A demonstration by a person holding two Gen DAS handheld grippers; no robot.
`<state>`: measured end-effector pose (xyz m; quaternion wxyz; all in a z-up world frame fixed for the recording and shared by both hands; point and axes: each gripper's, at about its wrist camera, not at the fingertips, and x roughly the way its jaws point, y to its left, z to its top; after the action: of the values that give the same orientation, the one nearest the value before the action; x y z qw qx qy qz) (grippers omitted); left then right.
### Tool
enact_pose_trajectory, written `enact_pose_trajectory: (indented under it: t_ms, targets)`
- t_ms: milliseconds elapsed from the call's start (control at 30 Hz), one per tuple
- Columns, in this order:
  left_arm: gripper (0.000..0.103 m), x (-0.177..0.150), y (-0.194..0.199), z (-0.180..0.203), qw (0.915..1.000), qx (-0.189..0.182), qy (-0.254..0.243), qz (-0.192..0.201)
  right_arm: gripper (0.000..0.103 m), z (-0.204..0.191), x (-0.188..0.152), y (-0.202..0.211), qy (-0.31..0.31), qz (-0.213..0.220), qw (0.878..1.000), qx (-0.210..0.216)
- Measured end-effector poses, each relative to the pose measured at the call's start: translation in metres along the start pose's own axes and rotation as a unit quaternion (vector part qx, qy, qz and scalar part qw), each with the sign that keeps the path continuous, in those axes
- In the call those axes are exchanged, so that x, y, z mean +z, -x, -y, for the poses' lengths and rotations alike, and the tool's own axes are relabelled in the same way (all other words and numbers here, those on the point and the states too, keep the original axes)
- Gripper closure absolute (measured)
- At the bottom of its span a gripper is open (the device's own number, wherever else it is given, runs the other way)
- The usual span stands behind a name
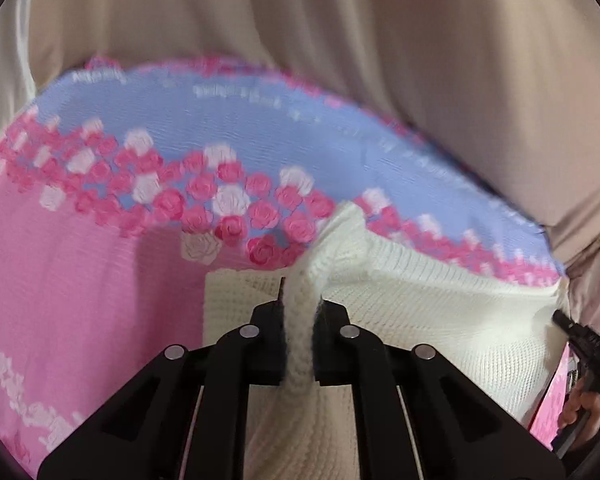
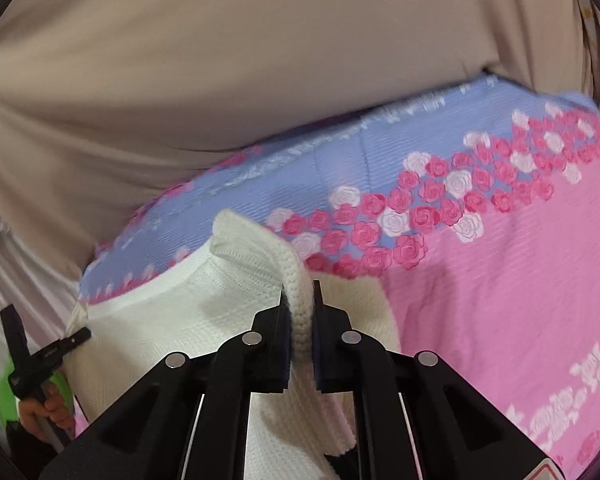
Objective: Fold small clothes
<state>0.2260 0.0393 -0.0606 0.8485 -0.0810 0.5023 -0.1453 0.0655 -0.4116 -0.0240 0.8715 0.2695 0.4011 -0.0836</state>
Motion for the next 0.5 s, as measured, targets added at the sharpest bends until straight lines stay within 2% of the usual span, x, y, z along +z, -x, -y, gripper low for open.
enact_pose_trajectory:
  t_ms: [100,133,233,300,367,400,433,500]
  targets:
    - [0.095,-0.006,-0.05,-0.004,0.9977,0.037,0.009,-0.055,0.096,0.022,-0.003,-0.058,-0.023,-0.071,0.997,-0.034]
    - [0.095,-0.007,-0.056,-0.008,0.9977,0.035,0.022,-0.053,0.097,0.029,-0.006,-0.07,-0.034,-0.087,0.995,-0.037]
    - [0.094,-0.005,-0.056,-0.009,0.9976,0.03,0.033,-0.053,0.097,0.035,-0.005,-0.078,-0.062,-0.088,0.994,-0.022]
    - [0.09,-0.006,-0.052,-0.006,0.9979,0.027,0.025,-0.053,0.095,0.03,-0.003,-0.076,-0.055,-0.095,0.994,-0.019]
    - [0.084,-0.008,-0.037,-0.007,0.9989,0.012,0.028,-0.037,0.089,0.023,-0.002,-0.063,-0.035,-0.09,0.995,-0.012]
    - [0.074,-0.01,-0.027,-0.01,0.999,0.006,0.032,-0.029,0.084,0.021,-0.003,-0.056,-0.029,-0.084,0.996,-0.013]
    - [0.062,-0.013,-0.018,-0.012,0.9991,0.0,0.037,-0.022,0.074,0.018,-0.004,-0.046,-0.021,-0.077,0.997,-0.013]
    - [0.051,-0.023,-0.002,-0.015,0.999,-0.004,0.042,-0.011,0.059,0.016,-0.013,-0.03,-0.012,-0.067,0.998,-0.013]
